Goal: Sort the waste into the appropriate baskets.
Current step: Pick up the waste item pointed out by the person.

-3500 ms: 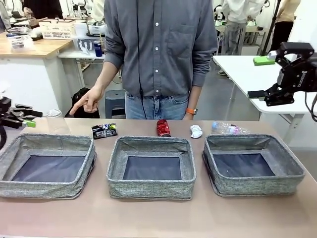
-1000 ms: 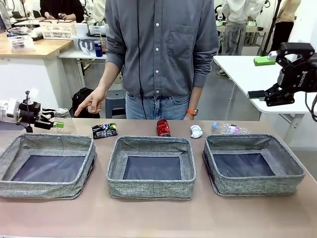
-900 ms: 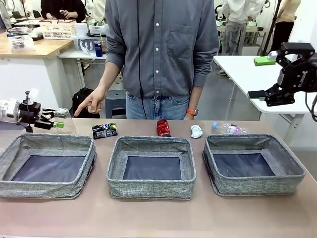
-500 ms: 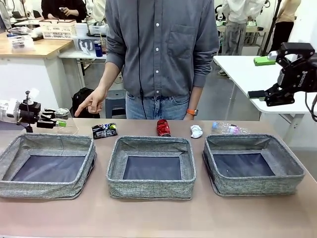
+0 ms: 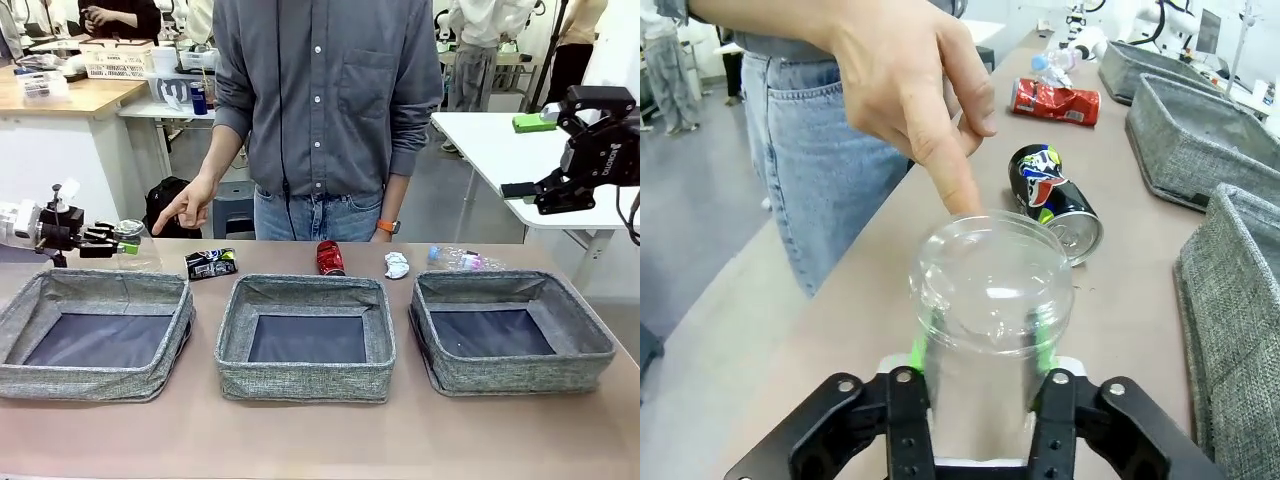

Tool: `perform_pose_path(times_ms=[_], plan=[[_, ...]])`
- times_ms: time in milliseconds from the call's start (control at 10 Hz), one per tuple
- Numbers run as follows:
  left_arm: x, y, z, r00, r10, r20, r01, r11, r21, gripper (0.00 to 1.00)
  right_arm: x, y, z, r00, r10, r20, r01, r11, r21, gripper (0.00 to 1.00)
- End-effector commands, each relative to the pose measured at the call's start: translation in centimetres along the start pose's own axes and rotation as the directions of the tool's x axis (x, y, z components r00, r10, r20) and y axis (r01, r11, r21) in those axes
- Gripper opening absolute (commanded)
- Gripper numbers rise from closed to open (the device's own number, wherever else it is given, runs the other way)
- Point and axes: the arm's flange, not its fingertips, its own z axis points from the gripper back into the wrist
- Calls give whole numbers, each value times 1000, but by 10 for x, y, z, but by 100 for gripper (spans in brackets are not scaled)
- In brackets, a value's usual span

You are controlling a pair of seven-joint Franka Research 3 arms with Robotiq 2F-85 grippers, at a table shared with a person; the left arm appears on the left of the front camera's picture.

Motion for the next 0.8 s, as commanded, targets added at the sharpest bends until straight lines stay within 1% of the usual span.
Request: perform_pose_path(times_ms=[0,500,600,700], plan=[[0,4,0,1000,-4,-4,4,1000,-21,22,3,2,-2,1000,13,10,-13,1000,23,100],[9,3,9,1000,-2,3,2,1000,6,22,3,2,-2,1000,13,10,-13,1000,23,100],[17,1,17,1000,-1,-5,2,1000,22,22,3,2,-2,1000,13,10,-13,1000,23,100],[46,-10,37,999,-42,-3,42,998,55,22,3,2,-2,1000,13,10,-13,1000,23,100]])
